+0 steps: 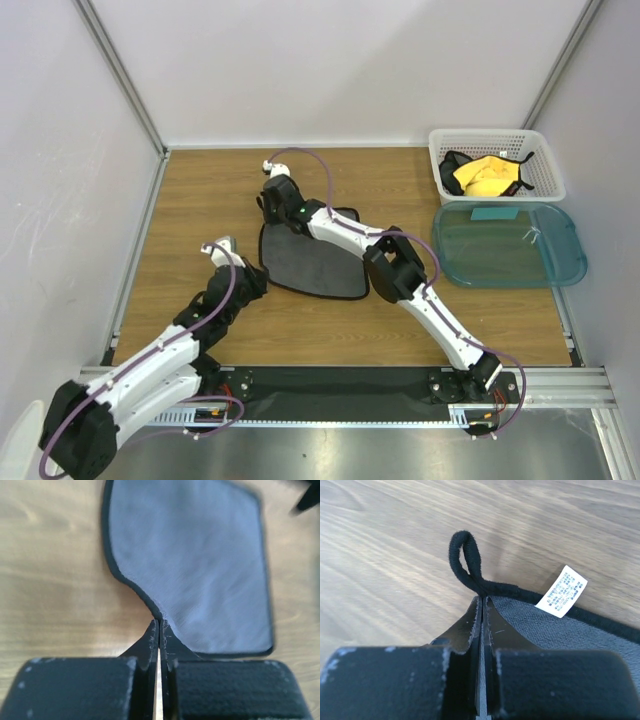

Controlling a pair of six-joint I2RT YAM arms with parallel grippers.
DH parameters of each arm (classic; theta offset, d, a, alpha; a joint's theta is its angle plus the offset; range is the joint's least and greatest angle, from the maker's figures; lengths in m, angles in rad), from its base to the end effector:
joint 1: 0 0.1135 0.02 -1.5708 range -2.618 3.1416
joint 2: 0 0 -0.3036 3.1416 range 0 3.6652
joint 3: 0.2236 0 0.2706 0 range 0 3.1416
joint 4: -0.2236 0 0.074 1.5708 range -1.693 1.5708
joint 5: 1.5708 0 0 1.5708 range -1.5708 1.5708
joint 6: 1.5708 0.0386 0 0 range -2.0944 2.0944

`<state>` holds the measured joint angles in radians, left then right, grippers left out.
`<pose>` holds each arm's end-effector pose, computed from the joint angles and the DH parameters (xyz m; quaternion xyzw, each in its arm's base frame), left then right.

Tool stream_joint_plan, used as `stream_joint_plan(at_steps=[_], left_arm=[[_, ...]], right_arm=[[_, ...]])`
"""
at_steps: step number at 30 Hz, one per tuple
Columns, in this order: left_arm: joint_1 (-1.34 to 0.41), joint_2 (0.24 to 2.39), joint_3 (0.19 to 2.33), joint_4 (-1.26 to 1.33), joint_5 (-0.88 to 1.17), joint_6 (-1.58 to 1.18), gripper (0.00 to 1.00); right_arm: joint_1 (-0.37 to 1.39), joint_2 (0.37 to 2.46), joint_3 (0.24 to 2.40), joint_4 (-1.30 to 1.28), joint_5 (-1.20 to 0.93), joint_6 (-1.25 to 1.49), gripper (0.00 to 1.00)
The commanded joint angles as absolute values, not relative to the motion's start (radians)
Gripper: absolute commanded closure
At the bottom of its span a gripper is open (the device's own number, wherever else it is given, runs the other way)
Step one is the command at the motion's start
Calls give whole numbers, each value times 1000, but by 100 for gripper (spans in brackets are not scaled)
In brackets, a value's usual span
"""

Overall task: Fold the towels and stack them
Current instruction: Fold the towel

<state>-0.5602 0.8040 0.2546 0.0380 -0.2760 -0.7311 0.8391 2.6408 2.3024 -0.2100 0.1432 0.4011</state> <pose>0.1434 -0.0775 0.1911 -0.1422 0.8457 -0.2063 0.4712 0.4390 0.4806 0.1698 -0.1548 0.8567 0.2328 0.4334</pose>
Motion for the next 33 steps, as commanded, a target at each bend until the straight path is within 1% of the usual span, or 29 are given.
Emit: stream_joint_plan(at_steps=[1,5,9,14,16,19,22,28,33], left_arm=[[-558,715,324,-101,-367,-689,100],[-560,673,351,-167,-370,-701,100],[-560,641,457,-264,-399,-643,100],[-560,583,468,-223,-374,-571,100],[-560,581,462,-184,-319,-548,100],[-572,604,440,-112,-221,-515,100],[-606,670,425,-46,-170,-500,100],[-712,845,459,-3,-183,-509,100],[-824,946,491,44,-206,-517,100]], right_arm=[[819,2508,2333,-147,54,446,100],[782,2452,2283,-140,11,475,100],[738,2372,2183,-104,-44,508,100],[693,2295,2065,-41,-80,531,100],[672,2266,2007,-28,-84,535,100],[638,2238,1921,-11,-98,543,100],[603,2224,1858,21,-136,549,100],[561,2197,1760,31,-147,522,100],[545,2161,1674,49,-127,500,100]])
